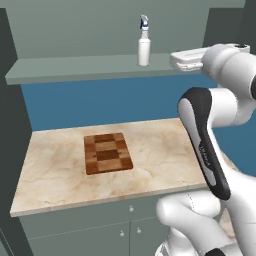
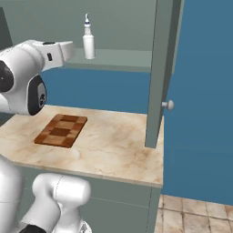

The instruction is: Grab the spray bottle from the cabinet, then place it next to the cutting board for sanitizing. Then grab the dish brush from the countertop next to the sink and place it next to the cutting board.

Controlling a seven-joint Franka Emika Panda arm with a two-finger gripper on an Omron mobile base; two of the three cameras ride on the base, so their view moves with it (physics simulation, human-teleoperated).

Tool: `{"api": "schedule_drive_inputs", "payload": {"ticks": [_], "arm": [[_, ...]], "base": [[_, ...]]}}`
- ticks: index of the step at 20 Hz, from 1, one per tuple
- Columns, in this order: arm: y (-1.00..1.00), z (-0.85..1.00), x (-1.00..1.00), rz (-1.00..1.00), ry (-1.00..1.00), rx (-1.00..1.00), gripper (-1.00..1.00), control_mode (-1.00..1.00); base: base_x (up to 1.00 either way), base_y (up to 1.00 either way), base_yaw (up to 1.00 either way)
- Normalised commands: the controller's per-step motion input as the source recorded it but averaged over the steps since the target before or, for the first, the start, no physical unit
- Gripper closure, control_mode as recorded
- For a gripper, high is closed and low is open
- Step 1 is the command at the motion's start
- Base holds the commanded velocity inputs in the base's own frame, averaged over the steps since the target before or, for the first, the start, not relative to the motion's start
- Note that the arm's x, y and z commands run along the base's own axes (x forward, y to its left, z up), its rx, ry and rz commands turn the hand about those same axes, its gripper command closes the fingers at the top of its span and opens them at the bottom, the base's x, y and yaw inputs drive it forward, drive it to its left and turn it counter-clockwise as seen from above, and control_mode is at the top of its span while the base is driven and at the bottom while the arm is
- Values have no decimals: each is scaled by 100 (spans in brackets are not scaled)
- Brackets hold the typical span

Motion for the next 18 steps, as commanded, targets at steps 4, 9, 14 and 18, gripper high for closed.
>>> {"api": "schedule_drive_inputs", "payload": {"ticks": [4,9,14,18], "arm": [[0,0,61,0,0,0,-100,-100],[0,0,64,0,0,0,-100,-100],[0,0,58,0,0,0,-100,-100],[1,0,61,0,0,0,-100,-100]], "base": [[0,0,0],[0,0,0],[0,0,0],[0,0,0]]}}
